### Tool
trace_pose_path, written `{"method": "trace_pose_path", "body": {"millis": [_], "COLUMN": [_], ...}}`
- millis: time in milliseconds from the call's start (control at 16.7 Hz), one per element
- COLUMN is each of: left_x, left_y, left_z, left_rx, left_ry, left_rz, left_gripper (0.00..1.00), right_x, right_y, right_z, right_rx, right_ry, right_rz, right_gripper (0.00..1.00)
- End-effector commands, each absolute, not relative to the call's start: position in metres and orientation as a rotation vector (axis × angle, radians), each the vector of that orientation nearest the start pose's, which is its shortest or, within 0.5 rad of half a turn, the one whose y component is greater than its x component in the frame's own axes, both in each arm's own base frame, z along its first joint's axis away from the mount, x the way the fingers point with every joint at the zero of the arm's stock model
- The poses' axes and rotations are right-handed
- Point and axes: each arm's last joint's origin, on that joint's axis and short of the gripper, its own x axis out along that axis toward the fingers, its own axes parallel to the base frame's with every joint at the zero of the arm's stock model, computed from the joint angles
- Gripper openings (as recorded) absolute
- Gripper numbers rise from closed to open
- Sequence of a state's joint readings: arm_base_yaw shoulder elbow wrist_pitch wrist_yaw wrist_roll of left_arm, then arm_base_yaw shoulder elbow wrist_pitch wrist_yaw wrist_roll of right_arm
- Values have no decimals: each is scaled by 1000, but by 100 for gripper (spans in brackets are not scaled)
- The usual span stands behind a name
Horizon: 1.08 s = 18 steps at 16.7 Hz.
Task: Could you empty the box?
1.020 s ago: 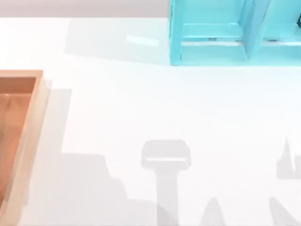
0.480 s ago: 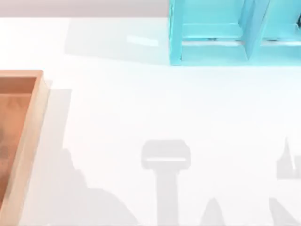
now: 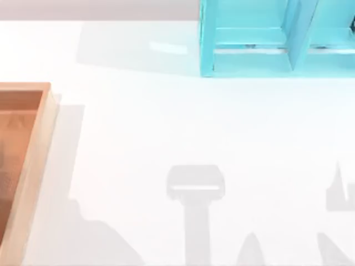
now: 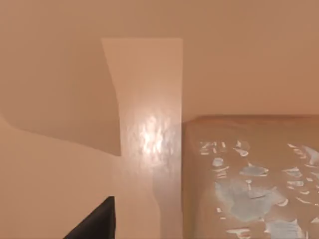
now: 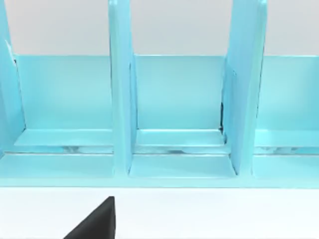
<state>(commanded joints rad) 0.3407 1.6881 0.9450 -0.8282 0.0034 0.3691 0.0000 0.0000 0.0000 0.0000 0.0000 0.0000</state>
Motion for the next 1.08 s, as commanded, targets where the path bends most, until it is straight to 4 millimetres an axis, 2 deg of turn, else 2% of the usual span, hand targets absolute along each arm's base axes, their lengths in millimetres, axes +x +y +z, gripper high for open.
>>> {"method": "trace_pose_path", "body": {"millis": [780,1080], "left_x": [261,261], "left_y": [94,94], "left_z": [141,141], "left_rx": [18,18], "left_ry": [1570,1570], "left_rz": [-23,-23], "left_gripper": [2,0], "right_x": [106,106], "right_y": [-1,-1], "right_z": [160,160], "right_rx": [0,0], "right_ry": [0,0], "right_rz": [0,0], "right_gripper": [100,100]}}
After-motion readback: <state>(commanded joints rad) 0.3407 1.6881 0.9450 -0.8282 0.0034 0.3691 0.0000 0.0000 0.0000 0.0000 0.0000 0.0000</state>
